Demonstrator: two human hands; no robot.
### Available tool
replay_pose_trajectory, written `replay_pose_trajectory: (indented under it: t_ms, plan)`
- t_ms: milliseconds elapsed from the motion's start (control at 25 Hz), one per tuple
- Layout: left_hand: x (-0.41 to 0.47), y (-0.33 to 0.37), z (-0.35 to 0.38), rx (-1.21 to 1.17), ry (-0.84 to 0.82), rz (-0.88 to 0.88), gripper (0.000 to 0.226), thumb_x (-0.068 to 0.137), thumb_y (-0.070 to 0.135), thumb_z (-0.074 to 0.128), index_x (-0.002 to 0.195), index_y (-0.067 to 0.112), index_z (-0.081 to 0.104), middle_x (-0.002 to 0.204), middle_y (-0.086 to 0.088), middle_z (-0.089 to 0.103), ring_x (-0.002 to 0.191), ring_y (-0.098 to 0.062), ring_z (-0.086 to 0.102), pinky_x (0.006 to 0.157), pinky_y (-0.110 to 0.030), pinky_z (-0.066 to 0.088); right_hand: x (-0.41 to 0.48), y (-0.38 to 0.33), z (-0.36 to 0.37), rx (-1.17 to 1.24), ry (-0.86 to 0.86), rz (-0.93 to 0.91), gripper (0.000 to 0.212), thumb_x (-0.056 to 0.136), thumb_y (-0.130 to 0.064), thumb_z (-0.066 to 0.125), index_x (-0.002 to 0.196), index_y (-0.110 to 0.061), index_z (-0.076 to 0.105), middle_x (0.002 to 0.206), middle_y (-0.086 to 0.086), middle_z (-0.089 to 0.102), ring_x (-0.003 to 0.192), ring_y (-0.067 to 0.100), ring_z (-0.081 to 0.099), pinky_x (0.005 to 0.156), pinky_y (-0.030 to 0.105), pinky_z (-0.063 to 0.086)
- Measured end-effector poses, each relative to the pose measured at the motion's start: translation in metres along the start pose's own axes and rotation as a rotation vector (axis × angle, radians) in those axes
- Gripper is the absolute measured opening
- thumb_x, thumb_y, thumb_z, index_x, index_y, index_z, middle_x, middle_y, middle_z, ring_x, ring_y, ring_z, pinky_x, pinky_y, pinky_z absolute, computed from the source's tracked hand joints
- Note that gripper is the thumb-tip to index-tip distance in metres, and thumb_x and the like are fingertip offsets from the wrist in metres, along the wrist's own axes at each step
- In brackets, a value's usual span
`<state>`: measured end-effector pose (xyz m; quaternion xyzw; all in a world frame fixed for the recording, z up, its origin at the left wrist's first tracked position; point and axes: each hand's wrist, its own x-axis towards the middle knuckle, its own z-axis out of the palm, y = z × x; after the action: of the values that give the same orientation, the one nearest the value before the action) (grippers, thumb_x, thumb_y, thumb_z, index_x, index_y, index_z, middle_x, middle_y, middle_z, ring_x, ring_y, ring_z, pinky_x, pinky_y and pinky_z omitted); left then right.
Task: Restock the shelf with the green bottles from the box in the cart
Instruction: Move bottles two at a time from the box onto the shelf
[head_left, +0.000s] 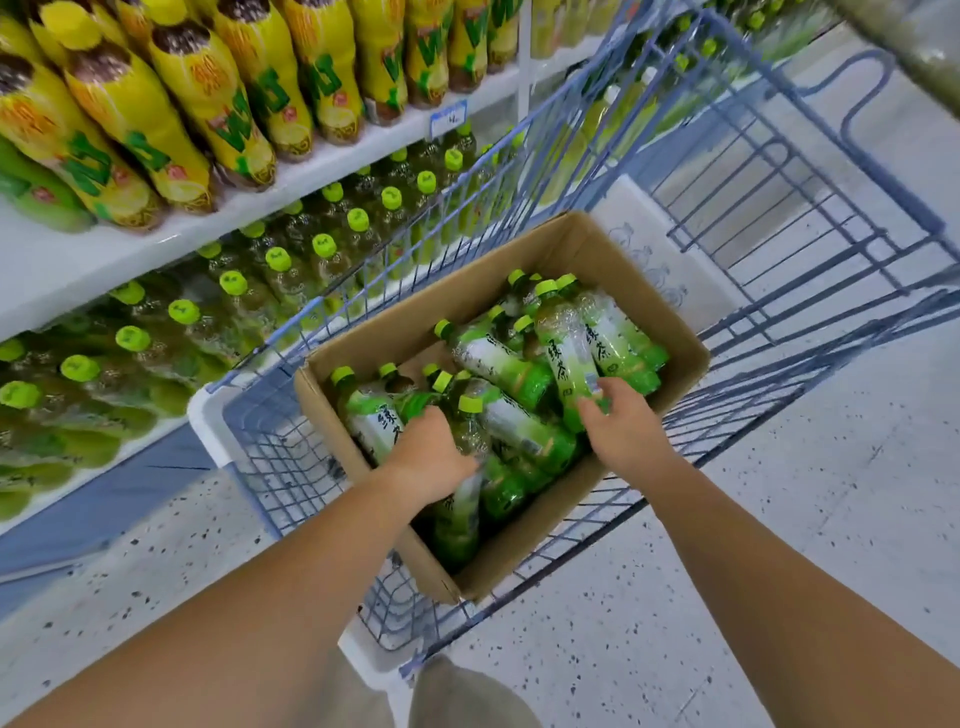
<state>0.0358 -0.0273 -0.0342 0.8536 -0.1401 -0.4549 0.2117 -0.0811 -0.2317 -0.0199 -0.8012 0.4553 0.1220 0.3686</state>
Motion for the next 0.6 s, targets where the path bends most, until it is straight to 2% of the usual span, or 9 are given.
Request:
replay_pose_trajectory:
  t_ms: [80,160,280,360,440,520,600]
  plan:
    - [0.013,0.001,0.006,0.027,-0.017,-0.027,0.035,0.083,0.028,0.077,0.099,0.007,0.054,0.089,-0.007,0.06,0.077,-0.023,0.067,0.057,-0.039,0.054,0.019,0.007,0.008,-0.06,0.017,0.013,0.063,0.096,-0.041,0.056,0.148,-0.01,0.038,0.145,0.013,0.047,0.121,0.031,0.052,0.095,0.039,0.04]
    - [0.027,0.003,0.012,0.149,-0.055,-0.022,0.033,0.081,0.027,0.08,0.084,0.007,0.055,0.087,-0.009,0.063,0.077,-0.024,0.069,0.058,-0.037,0.057,0.037,0.016,0.017,-0.143,0.037,0.021,0.064,0.091,-0.043,0.061,0.141,-0.008,0.042,0.134,0.015,0.054,0.125,0.037,0.049,0.101,0.044,0.04]
    - [0.04,0.007,0.02,0.438,-0.086,-0.005,0.05,0.073,0.043,0.086,0.086,0.006,0.054,0.102,-0.012,0.049,0.077,-0.02,0.052,0.065,-0.033,0.045,0.058,0.023,0.027,-0.267,0.065,0.007,0.059,0.085,-0.052,0.065,0.12,-0.008,0.049,0.115,0.014,0.058,0.116,0.039,0.05,0.095,0.045,0.041]
    - [0.041,0.004,0.03,0.438,-0.006,0.015,0.062,0.067,0.049,0.087,0.098,0.011,0.05,0.105,-0.007,0.046,0.072,-0.02,0.048,0.064,-0.035,0.041,0.067,0.024,0.028,-0.275,0.059,0.016,0.06,0.08,-0.058,0.07,0.108,-0.01,0.046,0.105,0.01,0.057,0.107,0.035,0.052,0.087,0.043,0.045]
    - [0.035,-0.004,0.041,0.421,0.12,0.102,0.067,0.065,0.054,0.084,0.098,0.017,0.04,0.089,0.003,0.053,0.068,-0.018,0.049,0.054,-0.032,0.035,0.074,0.021,0.025,-0.254,0.043,0.029,0.066,0.074,-0.061,0.075,0.105,-0.014,0.04,0.1,0.006,0.054,0.098,0.03,0.053,0.076,0.039,0.047]
    - [0.031,-0.01,0.05,0.415,0.218,0.183,0.066,0.064,0.059,0.08,0.092,0.021,0.034,0.073,0.008,0.054,0.056,-0.011,0.046,0.045,-0.029,0.026,0.081,0.018,0.024,-0.188,0.049,0.055,0.071,0.071,-0.058,0.081,0.106,-0.015,0.036,0.097,0.002,0.051,0.088,0.024,0.051,0.057,0.031,0.038]
    - [0.031,-0.012,0.05,0.275,0.212,0.235,0.066,0.061,0.061,0.079,0.093,0.025,0.034,0.071,0.01,0.055,0.054,-0.006,0.048,0.043,-0.029,0.029,0.088,0.018,0.027,-0.135,0.045,0.056,0.069,0.071,-0.05,0.085,0.108,-0.012,0.04,0.094,0.0,0.053,0.08,0.019,0.052,0.051,0.025,0.031]
